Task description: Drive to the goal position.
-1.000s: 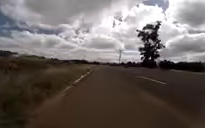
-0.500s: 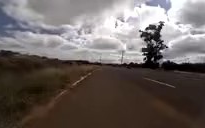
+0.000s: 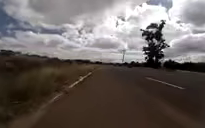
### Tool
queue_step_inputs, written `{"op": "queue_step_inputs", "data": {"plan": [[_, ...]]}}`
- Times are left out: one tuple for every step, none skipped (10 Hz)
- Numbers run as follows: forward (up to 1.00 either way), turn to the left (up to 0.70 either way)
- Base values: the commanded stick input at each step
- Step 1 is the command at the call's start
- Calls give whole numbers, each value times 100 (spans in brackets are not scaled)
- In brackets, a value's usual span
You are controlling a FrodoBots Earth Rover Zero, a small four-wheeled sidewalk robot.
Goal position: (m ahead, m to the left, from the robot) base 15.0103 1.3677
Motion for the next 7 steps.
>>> {"op": "queue_step_inputs", "data": {"plan": [[81,0],[81,0],[81,0],[81,0],[81,0],[81,0],[81,0]]}}
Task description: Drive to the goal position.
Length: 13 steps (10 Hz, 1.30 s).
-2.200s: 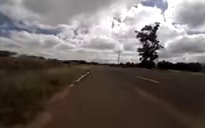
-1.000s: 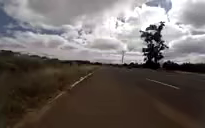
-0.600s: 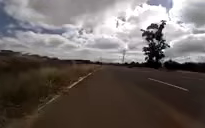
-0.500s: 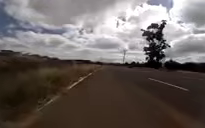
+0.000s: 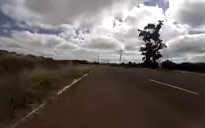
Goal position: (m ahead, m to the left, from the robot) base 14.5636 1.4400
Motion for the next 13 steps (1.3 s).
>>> {"op": "queue_step_inputs", "data": {"plan": [[81,0],[81,0],[82,-1],[83,-2],[84,-5],[84,-11],[84,-15],[85,-16],[85,0],[85,0],[85,0],[85,0],[85,0]]}}
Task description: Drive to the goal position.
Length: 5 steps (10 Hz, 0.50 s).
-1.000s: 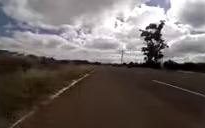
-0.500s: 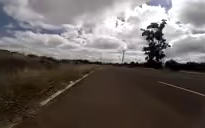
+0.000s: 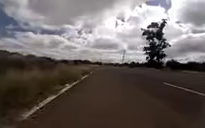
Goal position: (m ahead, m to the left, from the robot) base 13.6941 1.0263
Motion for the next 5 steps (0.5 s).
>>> {"op": "queue_step_inputs", "data": {"plan": [[85,0],[85,0],[85,0],[85,0],[85,0]]}}
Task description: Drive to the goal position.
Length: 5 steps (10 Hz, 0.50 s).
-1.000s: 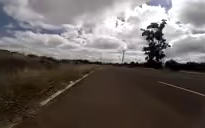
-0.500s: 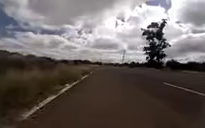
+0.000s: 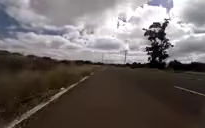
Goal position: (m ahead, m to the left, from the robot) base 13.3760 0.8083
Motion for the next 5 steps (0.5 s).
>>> {"op": "queue_step_inputs", "data": {"plan": [[85,0],[85,0],[85,0],[85,0],[85,0]]}}
